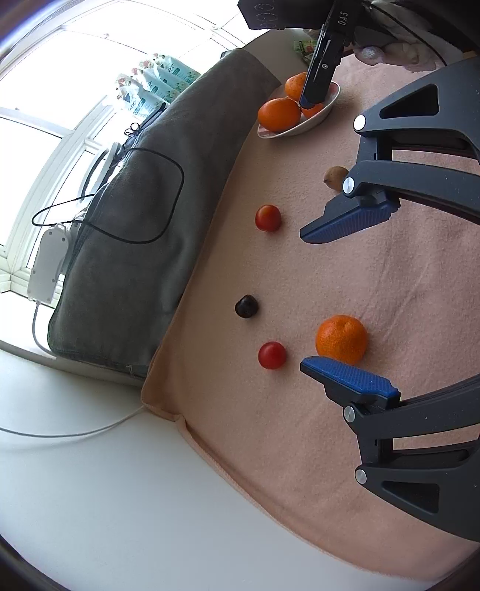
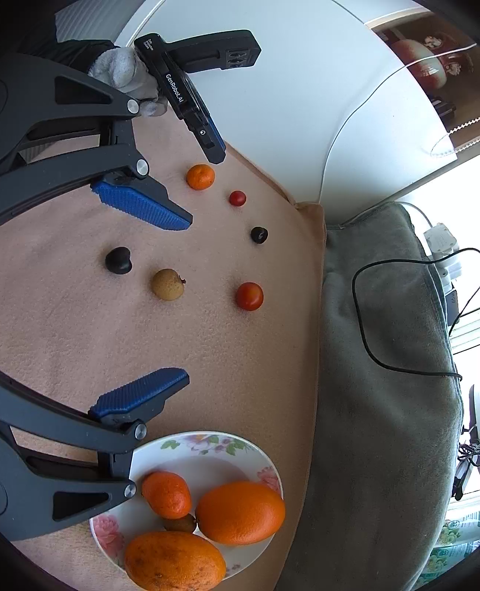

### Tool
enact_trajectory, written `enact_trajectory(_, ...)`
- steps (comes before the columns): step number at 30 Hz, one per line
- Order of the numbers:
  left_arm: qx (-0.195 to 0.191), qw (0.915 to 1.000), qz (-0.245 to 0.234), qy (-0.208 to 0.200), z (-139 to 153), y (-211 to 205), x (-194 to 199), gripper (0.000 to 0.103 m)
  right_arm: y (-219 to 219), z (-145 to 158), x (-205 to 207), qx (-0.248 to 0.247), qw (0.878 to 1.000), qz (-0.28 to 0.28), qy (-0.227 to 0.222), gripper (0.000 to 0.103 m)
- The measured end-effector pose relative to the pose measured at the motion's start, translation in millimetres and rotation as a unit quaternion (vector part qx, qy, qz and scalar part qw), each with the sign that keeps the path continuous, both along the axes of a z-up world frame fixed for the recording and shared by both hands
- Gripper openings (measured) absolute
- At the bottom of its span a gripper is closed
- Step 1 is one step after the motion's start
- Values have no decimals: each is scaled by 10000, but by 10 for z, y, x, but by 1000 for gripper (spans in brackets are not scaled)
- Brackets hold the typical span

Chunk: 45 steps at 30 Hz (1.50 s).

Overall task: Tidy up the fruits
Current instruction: 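Close the right tool on the brown longan while the left tool closes on a tangerine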

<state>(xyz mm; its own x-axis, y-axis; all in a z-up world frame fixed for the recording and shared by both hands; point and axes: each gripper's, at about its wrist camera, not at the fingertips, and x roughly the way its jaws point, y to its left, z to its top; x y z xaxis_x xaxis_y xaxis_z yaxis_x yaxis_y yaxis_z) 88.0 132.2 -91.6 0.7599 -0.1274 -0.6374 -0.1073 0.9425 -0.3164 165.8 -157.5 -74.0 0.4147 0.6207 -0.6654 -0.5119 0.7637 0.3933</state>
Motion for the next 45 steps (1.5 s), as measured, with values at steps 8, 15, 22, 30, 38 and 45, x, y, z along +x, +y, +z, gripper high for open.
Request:
enact_trajectory(8,-99,9997,48,217,-178,102,-77,63,223,-172,103,-166,9994,196,225,70)
enact_trajectory(15,-205,9993,47,308,-269,140,-53,62,374,-324,151,-369,9980,343,381,58)
enact_trajectory(22,-281,9988,23,388,-325,167,-13,61,515,-409,198,-632,9958,503,436,50)
enact_trajectory(30,-286,9985,-14,461,-355,166,29,56,603,-505,221,-795,9937,612,499,41)
enact_trajectory(38,-273,9983,-40,520,-369,166,76,46,654,-519,220,-884,9928,653,480,31)
enact_trajectory(45,-340,9981,1,510,-394,203,96,35,628,-485,187,-893,9928,667,437,31)
